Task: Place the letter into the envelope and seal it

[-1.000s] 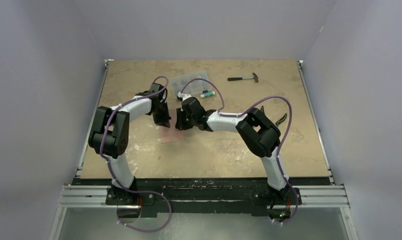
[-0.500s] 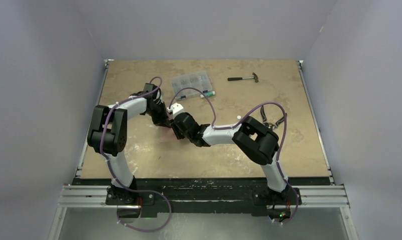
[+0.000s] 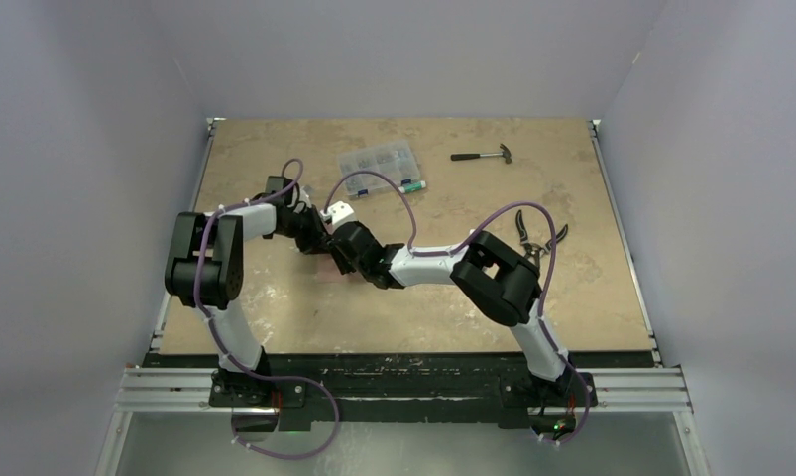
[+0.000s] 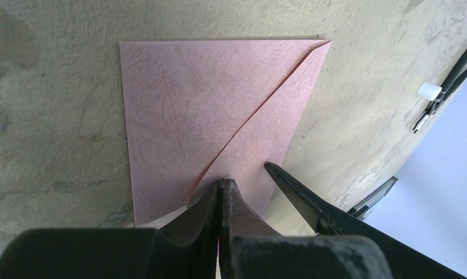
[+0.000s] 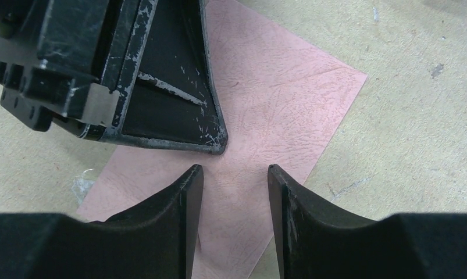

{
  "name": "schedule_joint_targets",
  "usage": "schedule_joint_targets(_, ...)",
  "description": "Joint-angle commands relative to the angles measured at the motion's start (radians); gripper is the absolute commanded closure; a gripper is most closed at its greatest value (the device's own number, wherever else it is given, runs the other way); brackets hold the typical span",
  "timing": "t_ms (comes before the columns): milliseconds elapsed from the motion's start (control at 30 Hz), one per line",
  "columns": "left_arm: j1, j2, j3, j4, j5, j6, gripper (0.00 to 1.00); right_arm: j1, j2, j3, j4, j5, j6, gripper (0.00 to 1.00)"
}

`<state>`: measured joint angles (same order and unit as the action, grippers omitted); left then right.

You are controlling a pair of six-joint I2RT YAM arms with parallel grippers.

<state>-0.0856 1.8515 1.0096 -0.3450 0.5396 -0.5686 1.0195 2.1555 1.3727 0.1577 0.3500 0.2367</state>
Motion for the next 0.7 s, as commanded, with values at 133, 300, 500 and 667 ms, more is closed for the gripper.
schedule_joint_targets(133, 0.016, 0.036, 0.046, -0.108, -0.116, 0.025, 1.0, 0.002, 0.072, -0.102, -0.179, -0.062, 0.006, 0.51)
schedule_joint_targets(300, 0.026, 0.043, 0.095, -0.172, -0.248, 0.083, 0.98, 0.002, 0.072, -0.114, -0.201, -0.08, 0.023, 0.52)
schedule_joint_targets(500, 0.032, 0.025, 0.119, -0.193, -0.353, 0.101, 0.97, 0.002, 0.086, -0.104, -0.231, -0.077, 0.043, 0.51)
schedule_joint_targets(667, 0.032, 0.032, 0.11, -0.193, -0.36, 0.102, 0.97, 0.003, 0.11, -0.054, -0.257, -0.058, 0.064, 0.51)
